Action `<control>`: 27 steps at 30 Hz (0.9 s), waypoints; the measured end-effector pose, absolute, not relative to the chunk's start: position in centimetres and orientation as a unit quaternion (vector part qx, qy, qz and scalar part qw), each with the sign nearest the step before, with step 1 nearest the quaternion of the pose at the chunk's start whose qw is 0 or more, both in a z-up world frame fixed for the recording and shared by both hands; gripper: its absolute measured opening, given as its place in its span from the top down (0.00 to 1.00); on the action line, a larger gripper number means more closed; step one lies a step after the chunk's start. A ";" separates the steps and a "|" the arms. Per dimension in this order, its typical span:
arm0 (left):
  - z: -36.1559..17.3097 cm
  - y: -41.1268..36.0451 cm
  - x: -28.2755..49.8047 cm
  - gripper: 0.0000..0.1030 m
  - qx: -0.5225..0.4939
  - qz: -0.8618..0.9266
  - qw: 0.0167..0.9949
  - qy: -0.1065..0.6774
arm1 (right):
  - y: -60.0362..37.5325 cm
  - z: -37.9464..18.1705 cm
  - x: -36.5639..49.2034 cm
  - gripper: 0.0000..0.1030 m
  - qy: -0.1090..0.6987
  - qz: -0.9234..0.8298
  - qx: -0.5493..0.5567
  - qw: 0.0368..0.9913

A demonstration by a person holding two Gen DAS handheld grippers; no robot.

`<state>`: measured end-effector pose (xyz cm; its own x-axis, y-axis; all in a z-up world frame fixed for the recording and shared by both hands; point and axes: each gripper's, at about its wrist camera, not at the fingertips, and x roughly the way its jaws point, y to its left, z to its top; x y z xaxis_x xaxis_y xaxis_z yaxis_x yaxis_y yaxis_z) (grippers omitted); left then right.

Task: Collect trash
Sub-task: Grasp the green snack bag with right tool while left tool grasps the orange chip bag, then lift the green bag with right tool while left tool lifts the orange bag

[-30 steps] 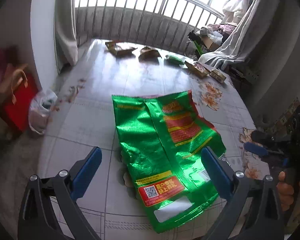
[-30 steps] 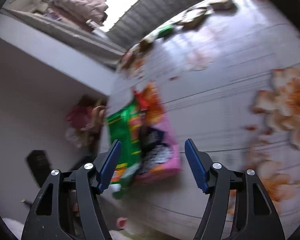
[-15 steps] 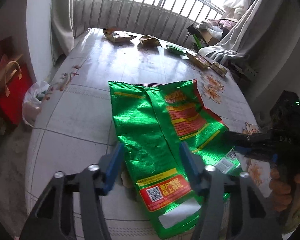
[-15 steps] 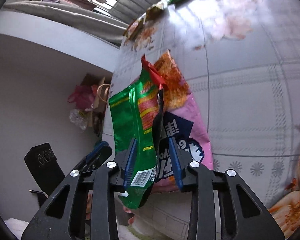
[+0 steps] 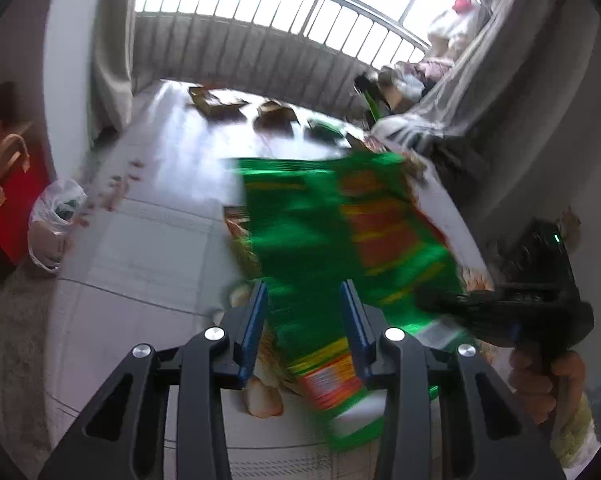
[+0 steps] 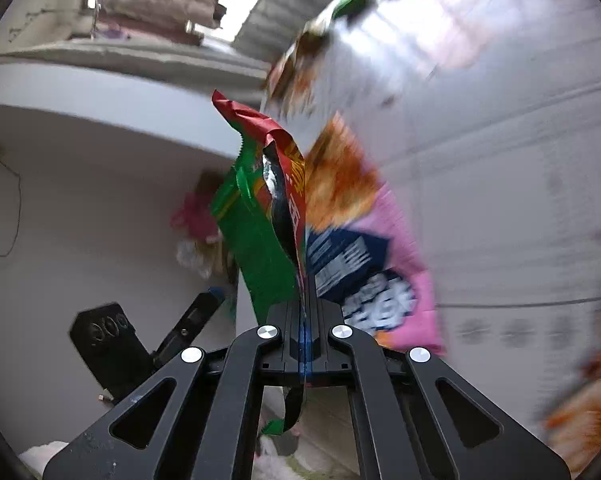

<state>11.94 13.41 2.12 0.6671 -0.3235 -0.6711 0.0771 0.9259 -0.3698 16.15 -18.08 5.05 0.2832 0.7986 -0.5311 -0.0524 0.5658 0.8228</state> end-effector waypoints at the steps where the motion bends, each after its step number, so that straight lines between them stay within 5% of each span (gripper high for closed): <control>1: 1.8 13.7 12.2 0.59 -0.159 -0.106 0.896 0.400 | -18.8 5.2 16.0 1.00 0.517 0.290 0.361 0.720; 9: -1.7 13.6 14.1 0.59 -0.202 -0.114 0.851 0.471 | -20.5 4.4 15.1 1.00 0.539 0.210 0.304 0.757; 27: -4.0 15.0 17.8 0.61 -0.379 -0.209 0.773 0.463 | -18.5 3.7 15.3 1.00 0.544 0.203 0.259 0.772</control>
<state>17.83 14.99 -4.03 0.4844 -0.6741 -0.5576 -0.0285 0.6249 -0.7802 15.32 -18.47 3.68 0.3261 0.5941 -0.7353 -0.0314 0.7842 0.6197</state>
